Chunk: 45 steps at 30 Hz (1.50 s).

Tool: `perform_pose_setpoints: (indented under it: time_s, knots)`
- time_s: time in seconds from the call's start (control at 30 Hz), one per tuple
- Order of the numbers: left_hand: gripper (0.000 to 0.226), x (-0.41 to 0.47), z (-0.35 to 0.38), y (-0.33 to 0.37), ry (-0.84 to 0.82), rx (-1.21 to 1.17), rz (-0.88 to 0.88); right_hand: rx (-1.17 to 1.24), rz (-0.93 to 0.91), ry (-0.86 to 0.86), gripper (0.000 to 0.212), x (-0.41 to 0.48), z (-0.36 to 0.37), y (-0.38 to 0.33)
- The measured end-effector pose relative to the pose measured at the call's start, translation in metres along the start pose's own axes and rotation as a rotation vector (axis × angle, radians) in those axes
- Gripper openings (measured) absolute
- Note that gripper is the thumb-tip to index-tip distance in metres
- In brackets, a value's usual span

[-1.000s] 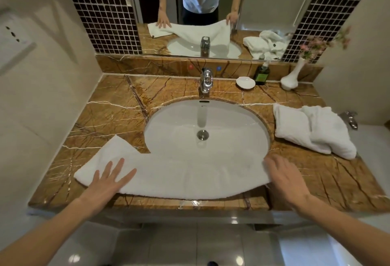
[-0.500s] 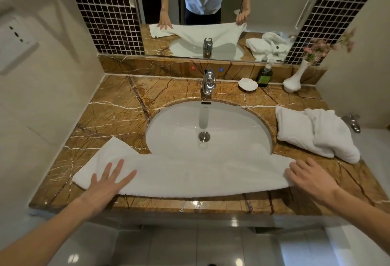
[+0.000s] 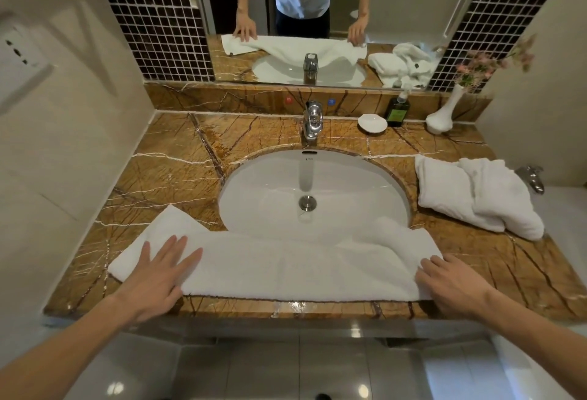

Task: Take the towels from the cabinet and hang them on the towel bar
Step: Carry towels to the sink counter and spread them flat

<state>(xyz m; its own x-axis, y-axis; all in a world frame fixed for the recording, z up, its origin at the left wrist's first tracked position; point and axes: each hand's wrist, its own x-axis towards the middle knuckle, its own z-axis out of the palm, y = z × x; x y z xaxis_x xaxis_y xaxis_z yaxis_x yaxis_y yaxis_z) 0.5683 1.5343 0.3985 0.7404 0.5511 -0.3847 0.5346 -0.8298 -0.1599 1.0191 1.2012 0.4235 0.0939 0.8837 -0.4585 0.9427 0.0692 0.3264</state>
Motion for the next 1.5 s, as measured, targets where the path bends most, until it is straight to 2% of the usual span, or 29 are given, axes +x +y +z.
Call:
perform_pose_setpoints:
  time_s: [0.3,0.43,0.53,0.6,0.67,0.73,0.83,0.9,1.03,1.17,1.23,1.33,1.43,1.5]
  knots:
    - [0.072,0.028,-0.001,0.011,-0.031,-0.139,-0.030,0.003,0.029,0.089,0.025,0.014,-0.006,0.003]
    - [0.075,0.034,-0.002,0.015,-0.037,-0.191,-0.044,-0.007,0.098,0.105,0.019,0.018,-0.008,0.009]
    - [0.080,0.037,0.001,0.016,-0.050,-0.201,-0.058,-0.019,0.116,0.179,0.024,0.023,-0.009,0.010]
    - [0.083,0.039,0.005,0.017,-0.049,-0.210,-0.060,-0.009,0.148,0.151,0.041,0.026,-0.003,0.010]
    - [0.086,0.040,0.009,0.018,-0.038,-0.233,-0.063,0.077,0.173,0.044,0.055,0.030,-0.005,0.007]
    - [0.088,0.041,0.012,0.018,-0.041,-0.237,-0.079,0.086,0.153,0.033,0.066,0.034,0.000,0.001]
    - [0.091,0.041,0.014,0.018,-0.047,-0.246,-0.107,0.205,0.165,-0.062,0.068,0.028,0.016,-0.005]
    - [0.096,0.041,0.015,0.017,-0.048,-0.266,-0.137,0.195,0.220,-0.054,0.066,0.024,0.021,-0.010]
    - [0.104,0.042,0.012,0.015,-0.056,-0.271,-0.203,0.179,0.314,-0.147,0.064,0.019,0.023,-0.014]
    - [0.096,0.045,0.004,0.014,-0.065,-0.232,-0.258,0.128,0.304,-0.039,0.065,0.020,0.019,-0.014]
    - [0.086,0.049,0.000,0.009,-0.004,-0.236,-0.264,0.115,0.295,-0.005,0.062,0.021,0.012,-0.014]
    - [0.065,0.063,-0.004,-0.009,0.126,-0.366,-0.239,0.124,0.329,0.068,0.056,0.034,-0.005,-0.008]
    - [0.049,0.083,-0.009,-0.027,0.136,-0.407,-0.183,0.223,0.319,0.006,0.070,0.055,-0.025,0.001]
    - [0.040,0.093,-0.015,-0.032,0.129,-0.311,-0.093,0.333,0.245,0.063,0.081,0.074,-0.031,0.002]
